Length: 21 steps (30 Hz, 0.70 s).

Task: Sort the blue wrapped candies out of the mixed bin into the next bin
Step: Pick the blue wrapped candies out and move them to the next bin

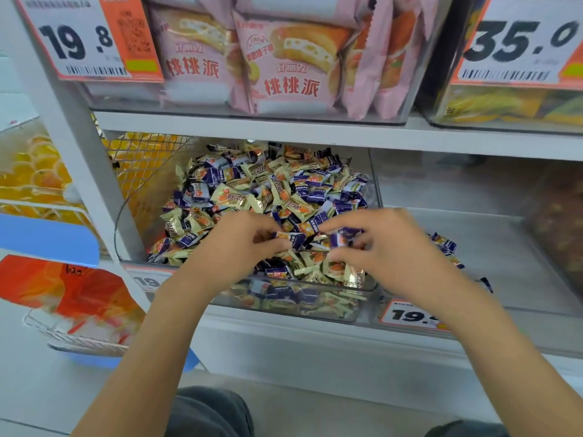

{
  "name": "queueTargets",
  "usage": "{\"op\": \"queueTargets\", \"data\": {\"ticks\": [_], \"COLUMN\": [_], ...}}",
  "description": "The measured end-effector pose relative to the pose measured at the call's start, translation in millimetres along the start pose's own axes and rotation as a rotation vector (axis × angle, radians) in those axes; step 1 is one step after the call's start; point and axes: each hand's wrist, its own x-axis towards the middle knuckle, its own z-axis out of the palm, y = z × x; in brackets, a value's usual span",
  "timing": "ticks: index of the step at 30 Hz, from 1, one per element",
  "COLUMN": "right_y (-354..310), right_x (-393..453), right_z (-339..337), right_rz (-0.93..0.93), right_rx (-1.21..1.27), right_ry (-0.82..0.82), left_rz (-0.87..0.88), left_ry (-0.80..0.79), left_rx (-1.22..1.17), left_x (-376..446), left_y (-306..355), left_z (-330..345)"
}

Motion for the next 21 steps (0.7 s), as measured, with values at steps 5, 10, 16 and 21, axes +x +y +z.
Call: {"op": "queueTargets", "data": {"ticks": [5,10,16,21], "right_y": [19,69,38,37], "right_x": [-29,-37,-36,-35], "right_z": [-37,-36,-22,-17], "right_rz": [0.056,0.201,-0.058,0.000], "right_rx": [0.172,0.139,0.339,0.442], "right_ry": [0.318,0.238,0.230,0.390], "left_rz": [0.035,0.032,-0.037,-0.011], "left_ry": [0.073,0.193,0.051,-0.040], "left_rx": [-0.026,-0.230,-0.619,-0.674], "left_x": [0,-4,0,-2], "left_y": [13,40,67,74], "left_z": [0,10,27,30]}}
